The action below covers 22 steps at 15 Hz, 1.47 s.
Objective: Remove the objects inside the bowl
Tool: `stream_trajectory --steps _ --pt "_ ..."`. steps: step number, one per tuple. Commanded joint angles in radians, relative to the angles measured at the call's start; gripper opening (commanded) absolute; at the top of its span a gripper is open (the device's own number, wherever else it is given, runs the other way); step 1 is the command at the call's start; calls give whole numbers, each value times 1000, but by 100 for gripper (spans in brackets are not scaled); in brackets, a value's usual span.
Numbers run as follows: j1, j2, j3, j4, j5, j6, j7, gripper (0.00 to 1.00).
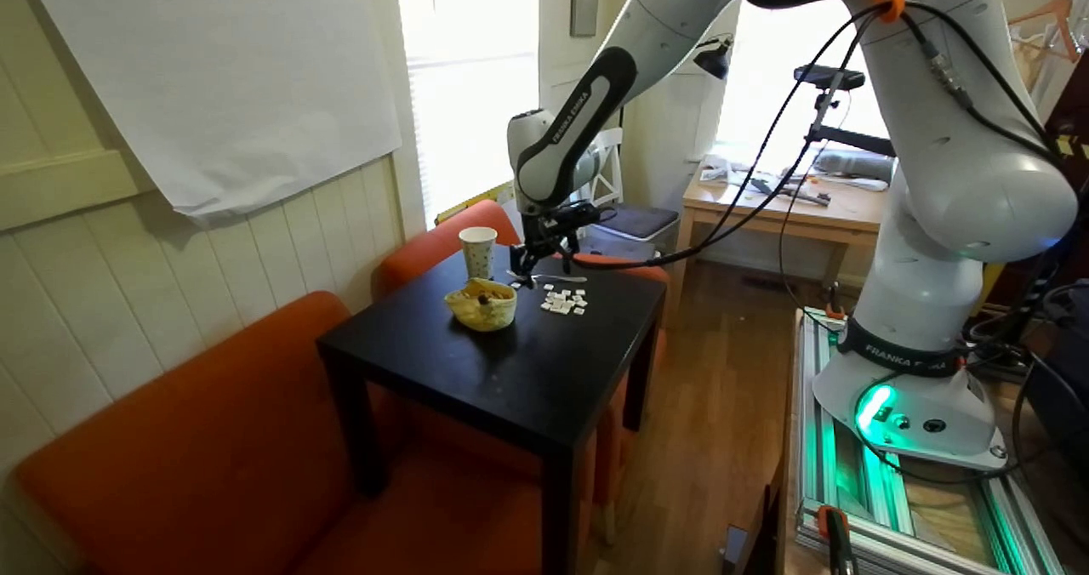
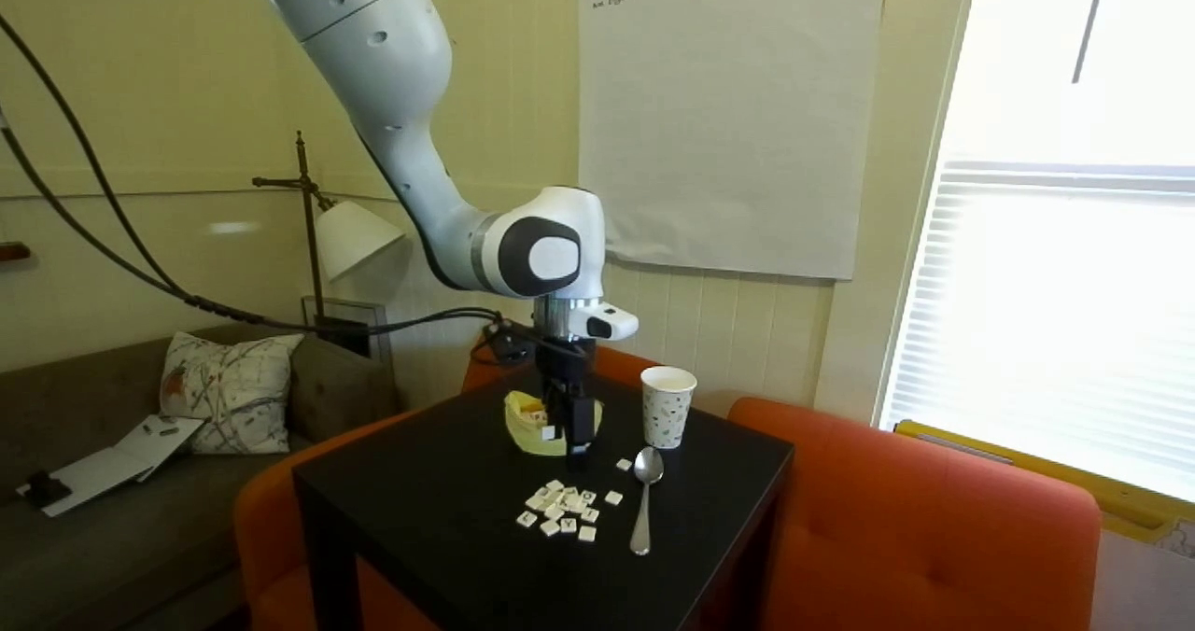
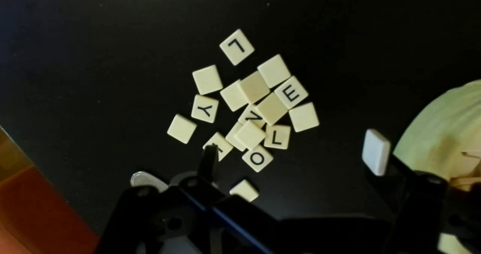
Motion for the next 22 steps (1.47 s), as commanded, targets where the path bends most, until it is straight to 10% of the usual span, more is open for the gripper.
stream_trajectory --steps 1,7,8,19,22 --pt "-42 -29 32 -34 49 13 -46 100" --pt "-2 -14 -38 -37 -16 3 49 100" --pt "-14 -17 -27 -41 2 7 31 75" --pt "-28 -17 -10 -40 26 17 8 2" --pt "-25 -16 -12 -40 23 16 13 0"
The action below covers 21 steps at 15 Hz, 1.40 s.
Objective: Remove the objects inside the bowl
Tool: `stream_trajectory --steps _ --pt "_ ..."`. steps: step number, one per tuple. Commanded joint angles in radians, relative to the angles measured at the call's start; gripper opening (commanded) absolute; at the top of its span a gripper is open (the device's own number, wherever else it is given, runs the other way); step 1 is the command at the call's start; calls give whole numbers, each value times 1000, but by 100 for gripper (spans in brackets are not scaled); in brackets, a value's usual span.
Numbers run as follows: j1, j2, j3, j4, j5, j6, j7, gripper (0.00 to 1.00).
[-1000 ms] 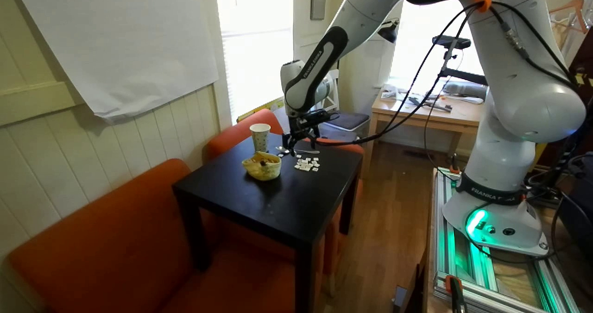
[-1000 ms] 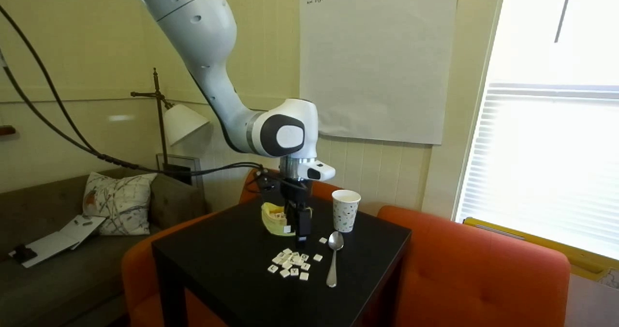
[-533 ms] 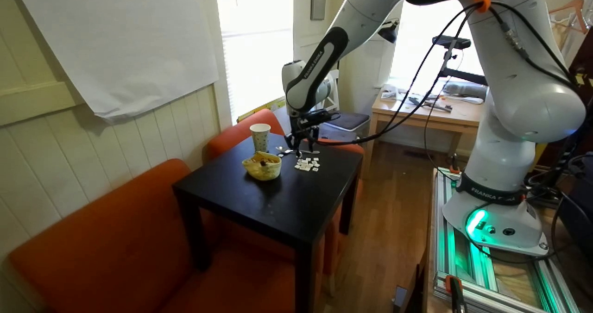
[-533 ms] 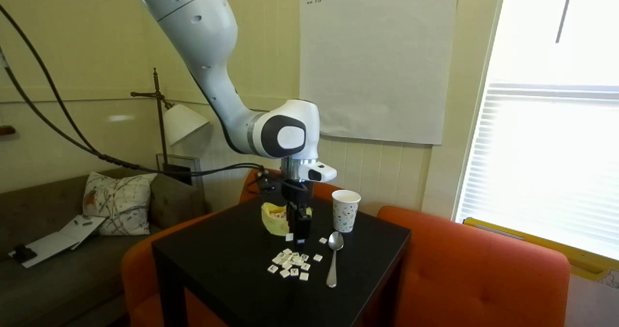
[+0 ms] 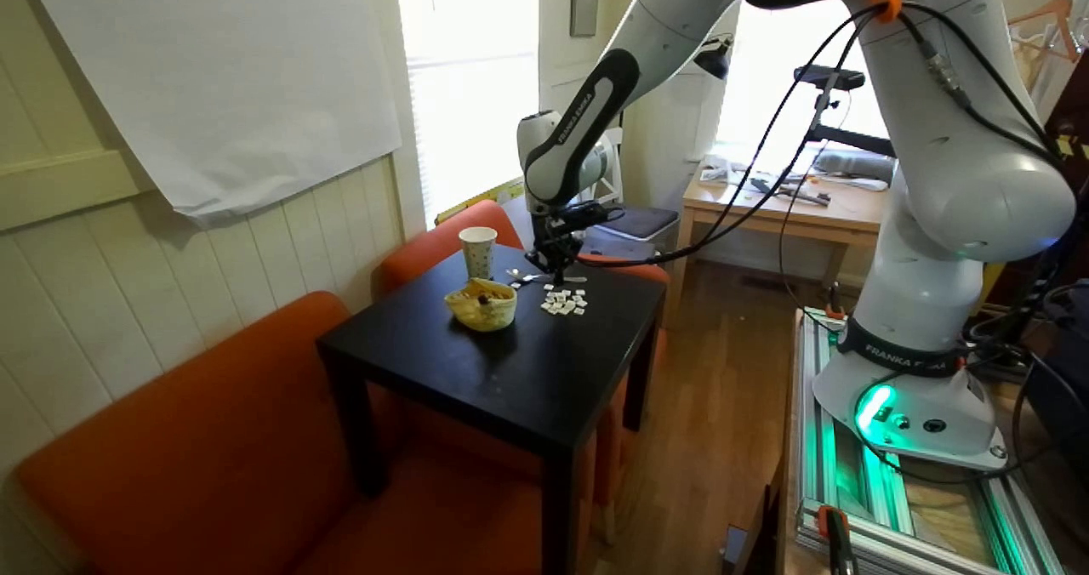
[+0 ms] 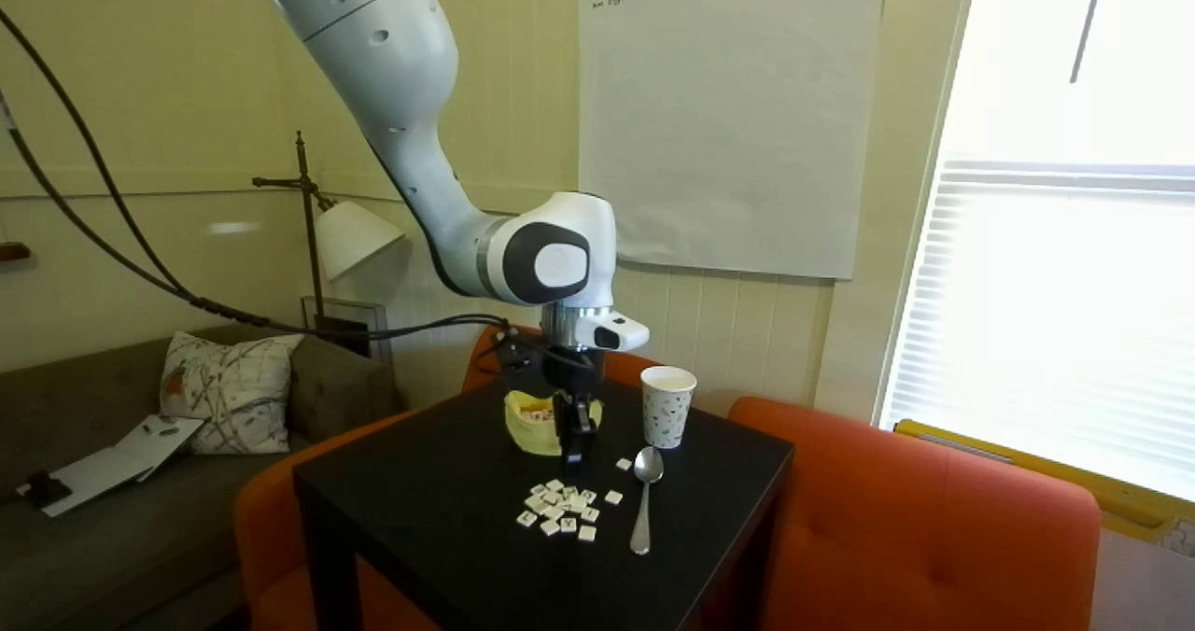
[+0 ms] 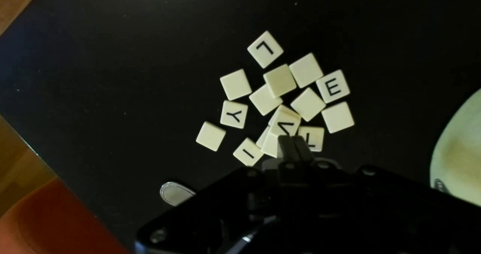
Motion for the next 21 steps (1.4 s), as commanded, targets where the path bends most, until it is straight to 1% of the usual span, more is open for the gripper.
stream_trajectory --steps 1,2,3,4,5,6,8,12,14,15,16,19,21 --pt "-12 -16 13 -21 15 18 -7 0" --pt "-13 -16 14 -22 18 19 -9 0" --pt "-10 -15 11 -18 15 9 -1 26" --pt "-8 -17 11 -18 10 1 -5 27" --pt "-9 -22 15 -22 12 7 -12 32" --pt "-29 -34 40 -32 41 22 -53 40" --pt "-53 -51 69 -52 64 55 -129 54" --pt "-92 -108 105 -122 67 142 -291 80" --pt "-125 -154 132 -165 79 178 -397 95" --pt "-146 -173 151 -181 95 190 -455 99" --pt "-166 -196 170 -194 112 193 -515 100" --pt "-201 -267 208 -225 175 186 -630 100" --pt "-205 -299 220 -232 215 175 -673 100"
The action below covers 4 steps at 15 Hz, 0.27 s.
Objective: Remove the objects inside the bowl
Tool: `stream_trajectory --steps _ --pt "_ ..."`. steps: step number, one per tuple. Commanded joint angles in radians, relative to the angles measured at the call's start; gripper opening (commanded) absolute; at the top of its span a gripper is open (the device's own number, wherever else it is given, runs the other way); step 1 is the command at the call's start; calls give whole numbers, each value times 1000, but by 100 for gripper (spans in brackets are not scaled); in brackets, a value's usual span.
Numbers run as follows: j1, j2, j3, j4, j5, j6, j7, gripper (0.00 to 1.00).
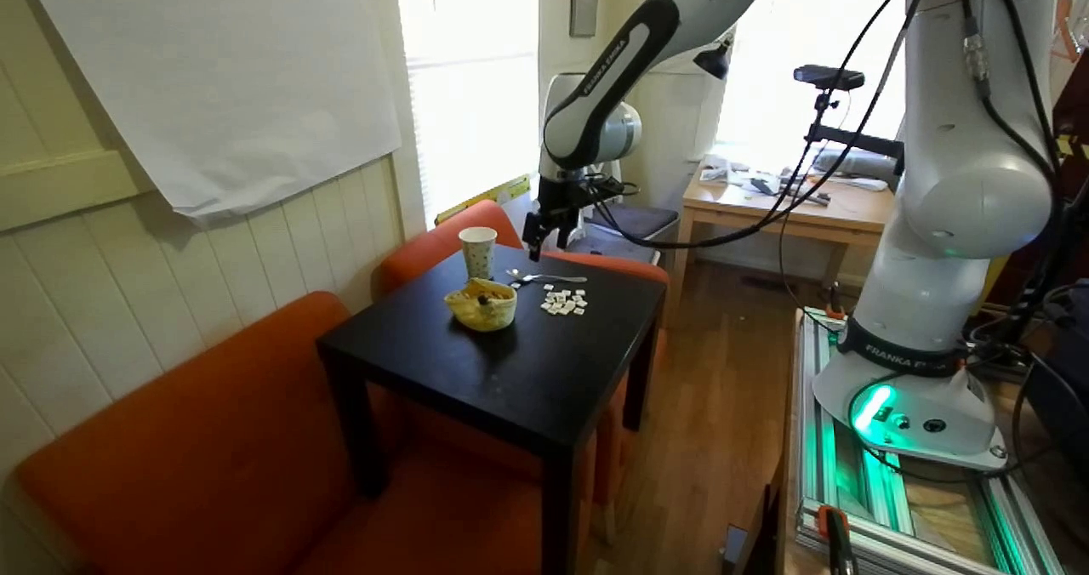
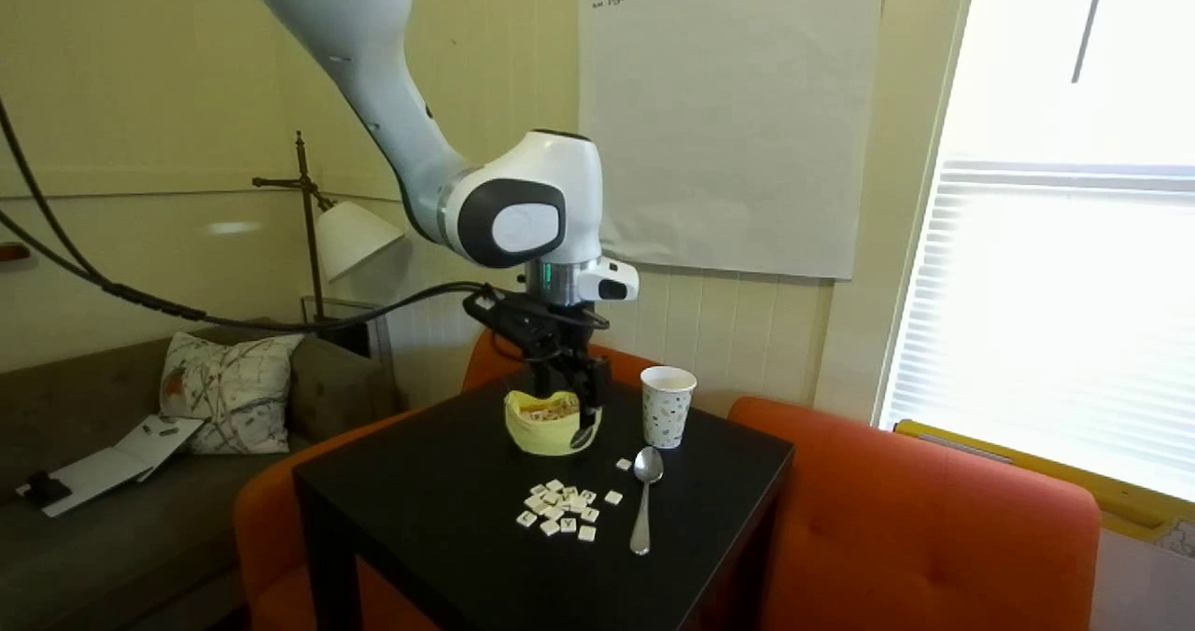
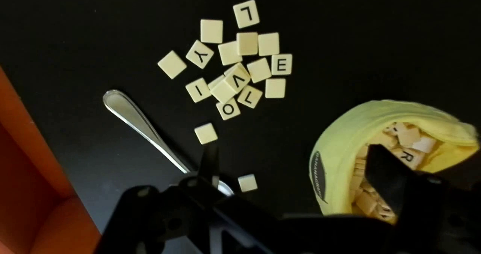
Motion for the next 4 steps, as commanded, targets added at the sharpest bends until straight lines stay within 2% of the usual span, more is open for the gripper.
stream_trajectory --steps 1,4 --pt "1 -22 3 -8 21 -2 -24 100" --pt "-1 -60 13 -28 43 -3 -51 100"
